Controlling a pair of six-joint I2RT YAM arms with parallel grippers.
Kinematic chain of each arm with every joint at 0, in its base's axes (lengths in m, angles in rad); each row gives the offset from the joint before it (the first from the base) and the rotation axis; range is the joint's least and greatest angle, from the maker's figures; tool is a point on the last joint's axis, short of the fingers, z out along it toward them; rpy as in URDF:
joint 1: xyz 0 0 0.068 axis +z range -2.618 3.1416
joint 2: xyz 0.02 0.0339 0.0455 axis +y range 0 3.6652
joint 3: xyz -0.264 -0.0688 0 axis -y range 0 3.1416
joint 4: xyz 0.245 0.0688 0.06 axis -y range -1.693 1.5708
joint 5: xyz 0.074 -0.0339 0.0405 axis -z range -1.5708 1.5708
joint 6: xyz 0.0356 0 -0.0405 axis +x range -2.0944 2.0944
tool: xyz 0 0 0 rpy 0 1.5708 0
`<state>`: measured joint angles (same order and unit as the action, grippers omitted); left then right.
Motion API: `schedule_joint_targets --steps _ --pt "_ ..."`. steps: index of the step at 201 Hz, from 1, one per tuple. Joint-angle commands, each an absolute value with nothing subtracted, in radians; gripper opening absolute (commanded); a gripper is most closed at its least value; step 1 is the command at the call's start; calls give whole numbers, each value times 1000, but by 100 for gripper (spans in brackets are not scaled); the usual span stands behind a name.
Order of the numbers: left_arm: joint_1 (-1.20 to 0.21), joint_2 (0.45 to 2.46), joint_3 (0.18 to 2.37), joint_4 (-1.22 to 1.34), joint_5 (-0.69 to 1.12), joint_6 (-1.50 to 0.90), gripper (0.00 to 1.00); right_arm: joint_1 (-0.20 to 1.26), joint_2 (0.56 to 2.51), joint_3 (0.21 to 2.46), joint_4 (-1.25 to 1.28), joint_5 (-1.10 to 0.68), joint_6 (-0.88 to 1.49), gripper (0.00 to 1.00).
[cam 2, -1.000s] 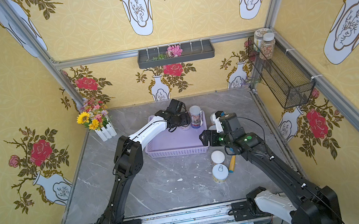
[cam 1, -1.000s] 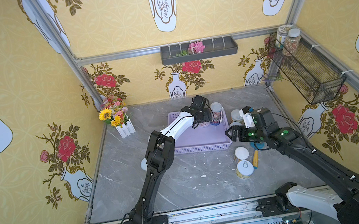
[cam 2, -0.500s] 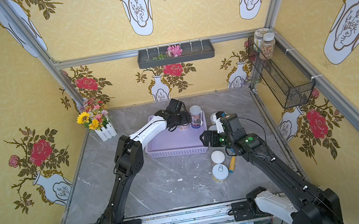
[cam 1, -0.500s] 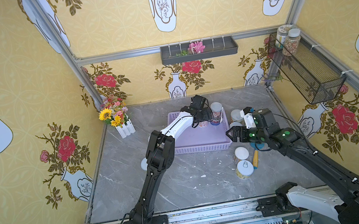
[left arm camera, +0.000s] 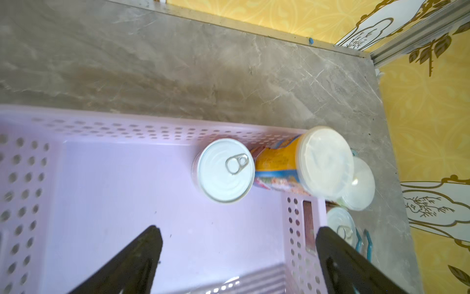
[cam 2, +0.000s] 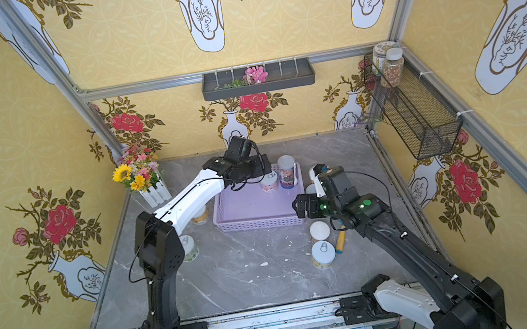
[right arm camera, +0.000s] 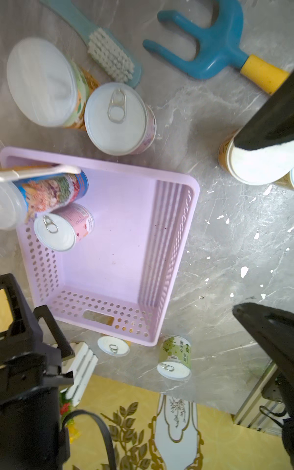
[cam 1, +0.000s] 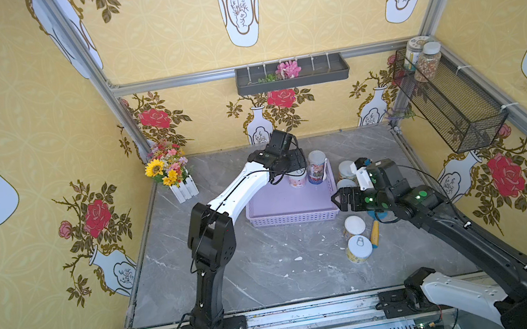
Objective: Put the canned food in the basket
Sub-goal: Place the canned food in the basket, then pick up the canned food from the center of the board.
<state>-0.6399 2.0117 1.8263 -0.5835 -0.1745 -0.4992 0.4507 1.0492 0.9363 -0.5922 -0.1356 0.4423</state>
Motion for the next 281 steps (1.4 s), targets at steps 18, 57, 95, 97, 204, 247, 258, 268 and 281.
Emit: schedule_joint_targets --steps 18,57,95,97,204,247,258,268,281 --pt "-640 1727 1512 -644 -265 -565 100 665 1144 989 -600 -10 456 97" --pt "-640 1468 1281 -796 -329 -685 100 858 1294 1090 -587 63 465 97" --pt "-626 1267 1118 -918 -359 -848 100 963 1404 1135 -477 30 513 97" --pt "-625 1259 1107 -922 -357 -856 100 968 1409 1136 -472 28 517 97" --pt "-374 1101 819 -919 -290 -927 100 1044 1497 1204 -437 -7 487 97" --pt "-273 1173 824 -818 -268 -809 100 1057 1484 1131 -197 21 583 97" --pt "-255 1198 824 -795 -265 -789 100 1061 1489 1109 -120 22 613 97" --pt "-236 1217 821 -774 -262 -778 100 1066 1512 1114 -90 13 627 97" --pt "-218 1239 820 -748 -249 -760 100 1080 1547 1145 -97 16 623 97"
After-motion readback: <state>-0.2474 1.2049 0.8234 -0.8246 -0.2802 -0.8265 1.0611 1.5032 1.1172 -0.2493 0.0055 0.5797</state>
